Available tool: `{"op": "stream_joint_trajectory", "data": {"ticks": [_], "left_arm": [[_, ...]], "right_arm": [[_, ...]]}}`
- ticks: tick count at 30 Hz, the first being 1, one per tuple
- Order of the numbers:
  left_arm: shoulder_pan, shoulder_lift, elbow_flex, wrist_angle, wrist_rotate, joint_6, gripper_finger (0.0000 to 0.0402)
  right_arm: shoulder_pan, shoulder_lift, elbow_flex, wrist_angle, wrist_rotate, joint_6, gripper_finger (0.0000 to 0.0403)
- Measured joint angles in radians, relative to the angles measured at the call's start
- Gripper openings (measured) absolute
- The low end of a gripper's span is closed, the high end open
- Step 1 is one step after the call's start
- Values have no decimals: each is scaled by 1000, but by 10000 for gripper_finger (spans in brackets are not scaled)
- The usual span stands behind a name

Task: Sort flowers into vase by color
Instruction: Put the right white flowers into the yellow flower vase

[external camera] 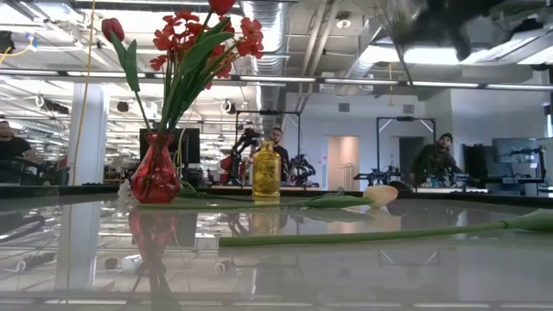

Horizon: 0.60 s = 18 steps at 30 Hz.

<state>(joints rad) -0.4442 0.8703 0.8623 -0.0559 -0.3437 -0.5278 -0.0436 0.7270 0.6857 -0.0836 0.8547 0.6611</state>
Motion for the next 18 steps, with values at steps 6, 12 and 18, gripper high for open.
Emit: {"op": "stream_joint_trajectory", "data": {"ticks": [6,12,18], "left_arm": [[0,0,0,196,123,70,218],[0,-1,0,337,134,196,218],[1,-1,0,345,62,264,218]], "right_arm": [[-166,12,2,267,-436,-366,32],[-358,148,2,466,-870,-391,32],[-480,424,2,985,-1071,-426,32]]}}
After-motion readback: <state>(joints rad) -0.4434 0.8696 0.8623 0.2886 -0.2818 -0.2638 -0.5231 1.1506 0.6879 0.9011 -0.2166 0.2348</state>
